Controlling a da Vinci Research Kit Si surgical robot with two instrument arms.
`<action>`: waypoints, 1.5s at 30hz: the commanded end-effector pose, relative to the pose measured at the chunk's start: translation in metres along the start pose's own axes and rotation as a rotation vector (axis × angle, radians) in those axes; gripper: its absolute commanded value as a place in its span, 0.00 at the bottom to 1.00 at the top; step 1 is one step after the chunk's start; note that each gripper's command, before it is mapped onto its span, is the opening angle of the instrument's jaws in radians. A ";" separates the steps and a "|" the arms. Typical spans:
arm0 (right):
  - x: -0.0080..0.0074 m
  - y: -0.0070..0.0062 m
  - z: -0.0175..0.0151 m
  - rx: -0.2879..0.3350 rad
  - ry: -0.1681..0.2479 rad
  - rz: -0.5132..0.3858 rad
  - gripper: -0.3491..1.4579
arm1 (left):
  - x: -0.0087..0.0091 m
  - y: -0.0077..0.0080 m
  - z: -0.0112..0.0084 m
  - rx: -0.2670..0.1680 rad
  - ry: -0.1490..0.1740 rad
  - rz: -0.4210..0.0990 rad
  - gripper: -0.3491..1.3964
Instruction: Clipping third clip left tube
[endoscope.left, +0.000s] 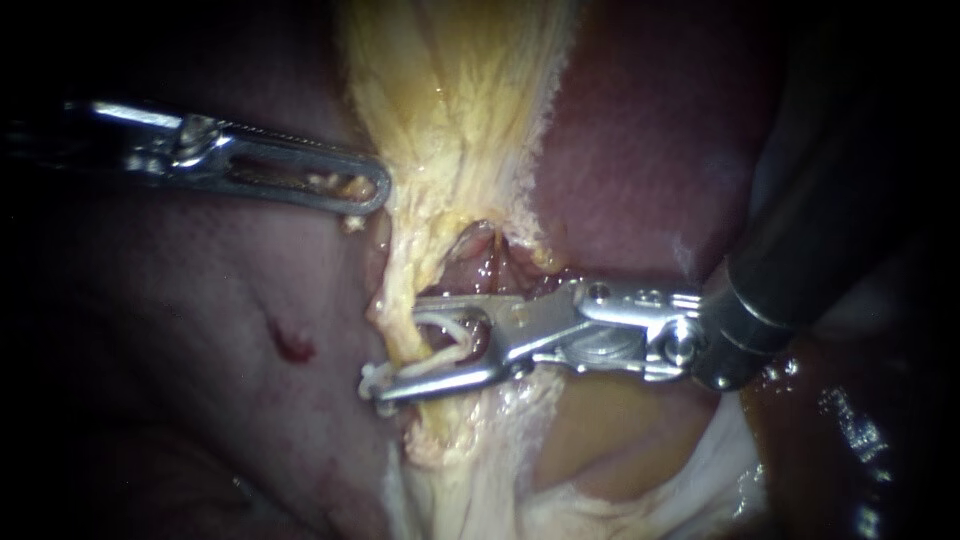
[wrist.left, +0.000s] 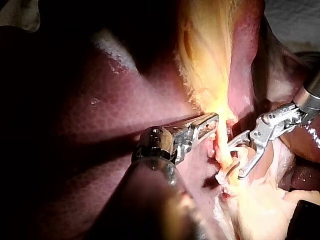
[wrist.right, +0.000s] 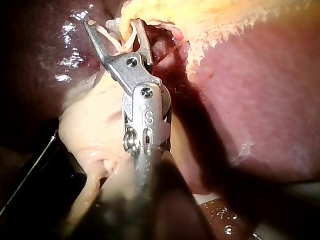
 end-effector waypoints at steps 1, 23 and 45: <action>0.0000 0.0000 0.0002 0.005 0.007 0.010 0.47 | 0.0000 0.0000 0.0000 0.000 0.000 0.000 0.00; 0.0007 0.0019 0.0019 0.069 0.115 0.109 0.47 | 0.0000 0.0000 0.0000 0.000 0.000 0.000 0.00; 0.0035 0.0034 0.0002 0.066 0.213 0.159 0.47 | 0.0001 0.0001 0.0000 0.000 0.000 0.000 0.00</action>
